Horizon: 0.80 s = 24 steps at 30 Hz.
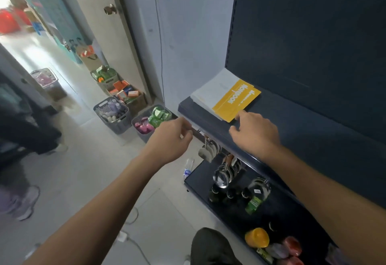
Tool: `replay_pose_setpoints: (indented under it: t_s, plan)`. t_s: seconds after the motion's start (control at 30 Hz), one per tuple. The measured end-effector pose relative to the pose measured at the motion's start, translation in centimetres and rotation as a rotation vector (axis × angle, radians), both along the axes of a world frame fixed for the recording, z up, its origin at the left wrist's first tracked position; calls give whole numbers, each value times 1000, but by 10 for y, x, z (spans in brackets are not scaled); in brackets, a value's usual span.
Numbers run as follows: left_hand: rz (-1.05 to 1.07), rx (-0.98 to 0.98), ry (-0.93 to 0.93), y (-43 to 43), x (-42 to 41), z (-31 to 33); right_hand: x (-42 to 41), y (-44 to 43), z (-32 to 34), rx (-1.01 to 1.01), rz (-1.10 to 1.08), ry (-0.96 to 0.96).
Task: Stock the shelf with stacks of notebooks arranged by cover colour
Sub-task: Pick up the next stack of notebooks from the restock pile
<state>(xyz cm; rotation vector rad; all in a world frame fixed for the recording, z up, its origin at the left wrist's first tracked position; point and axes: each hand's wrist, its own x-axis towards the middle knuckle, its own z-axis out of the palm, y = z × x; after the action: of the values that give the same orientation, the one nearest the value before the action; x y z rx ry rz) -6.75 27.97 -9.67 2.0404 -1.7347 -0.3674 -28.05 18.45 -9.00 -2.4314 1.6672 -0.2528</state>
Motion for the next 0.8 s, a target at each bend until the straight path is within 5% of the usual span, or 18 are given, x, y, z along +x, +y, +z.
replay_pose_setpoints:
  t_s: [0.8]
  plan:
    - [-372,-24,-104,-237,63,3,37,-113,-19,87,-530,-84]
